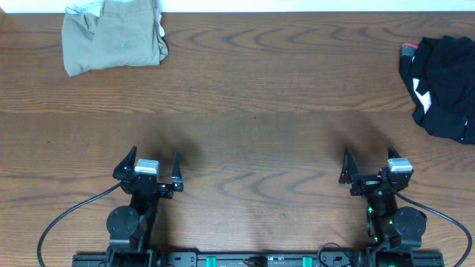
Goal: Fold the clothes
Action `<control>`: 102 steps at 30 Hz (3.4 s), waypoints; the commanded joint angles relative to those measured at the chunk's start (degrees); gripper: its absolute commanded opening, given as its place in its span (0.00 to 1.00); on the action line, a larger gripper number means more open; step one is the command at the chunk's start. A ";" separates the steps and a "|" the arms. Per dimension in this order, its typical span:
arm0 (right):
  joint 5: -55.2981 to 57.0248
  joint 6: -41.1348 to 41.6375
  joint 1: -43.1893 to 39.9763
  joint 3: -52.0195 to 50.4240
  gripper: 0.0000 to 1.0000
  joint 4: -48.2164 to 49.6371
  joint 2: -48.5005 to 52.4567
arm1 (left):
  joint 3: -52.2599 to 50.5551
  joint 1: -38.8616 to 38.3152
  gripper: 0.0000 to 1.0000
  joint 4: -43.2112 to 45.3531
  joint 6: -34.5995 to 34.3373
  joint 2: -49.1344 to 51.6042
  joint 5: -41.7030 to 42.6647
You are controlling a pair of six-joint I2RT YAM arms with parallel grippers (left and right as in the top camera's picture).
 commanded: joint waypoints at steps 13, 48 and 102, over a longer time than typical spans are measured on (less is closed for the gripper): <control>0.17 -0.72 0.70 -0.09 0.99 -0.24 -0.37 | -0.94 -0.22 0.98 -2.03 0.37 -0.39 0.39; 0.17 -0.72 0.70 -0.09 0.99 -0.24 -0.37 | -0.94 -0.22 0.98 -2.03 0.37 -0.39 0.39; -19.54 18.80 0.70 -0.07 0.99 22.82 -0.37 | -0.94 -0.22 0.98 -2.03 0.37 -0.39 0.39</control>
